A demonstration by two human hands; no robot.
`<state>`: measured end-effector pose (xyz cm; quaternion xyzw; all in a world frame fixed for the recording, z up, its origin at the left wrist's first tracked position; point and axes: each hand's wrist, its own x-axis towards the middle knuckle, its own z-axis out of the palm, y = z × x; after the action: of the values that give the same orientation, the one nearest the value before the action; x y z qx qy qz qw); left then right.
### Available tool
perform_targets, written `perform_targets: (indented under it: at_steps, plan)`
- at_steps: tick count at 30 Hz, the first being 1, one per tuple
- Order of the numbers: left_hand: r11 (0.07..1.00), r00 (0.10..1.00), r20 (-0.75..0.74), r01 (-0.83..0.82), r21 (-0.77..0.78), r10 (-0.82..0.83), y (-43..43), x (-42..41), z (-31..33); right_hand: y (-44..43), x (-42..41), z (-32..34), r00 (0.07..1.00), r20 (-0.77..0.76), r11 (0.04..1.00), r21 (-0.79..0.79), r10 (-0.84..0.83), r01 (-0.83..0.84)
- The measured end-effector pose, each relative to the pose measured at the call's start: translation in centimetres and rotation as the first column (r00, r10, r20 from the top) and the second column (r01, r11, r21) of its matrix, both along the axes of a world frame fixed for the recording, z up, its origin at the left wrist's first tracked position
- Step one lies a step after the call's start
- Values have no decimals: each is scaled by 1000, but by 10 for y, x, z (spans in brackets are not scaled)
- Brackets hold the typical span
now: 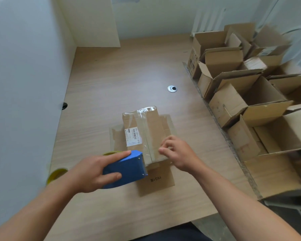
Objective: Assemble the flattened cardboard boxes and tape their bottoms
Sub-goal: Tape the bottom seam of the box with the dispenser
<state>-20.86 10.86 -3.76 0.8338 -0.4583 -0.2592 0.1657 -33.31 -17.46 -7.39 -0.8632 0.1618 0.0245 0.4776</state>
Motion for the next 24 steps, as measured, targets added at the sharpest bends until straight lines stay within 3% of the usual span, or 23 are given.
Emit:
perform_targets:
  at_steps: [2, 6, 9, 16, 24]
  plan:
    - [995, 991, -94, -89, 46, 93, 16, 8, 5, -28, -23, -7, 990, -50, 991, 26, -131, 132]
    - [982, 942, -282, -161, 103, 184, 12, 16, 11, -46, -41, -22, 963, -162, 969, 87, -216, 232]
    - [963, 931, -293, -155, 222, 218, -7, 16, 9, -41, -30, -27, 958, -190, 972, 53, -215, 228]
    - [938, 906, -338, -147, 315, 255, -18, 21, 4, -42, -25, -41, 949, -275, 986, -103, -152, 128]
    - [901, 902, -302, -177, 396, 310, -25, 24, -6, -40, -15, -53, 930, -321, 983, -78, -180, 164]
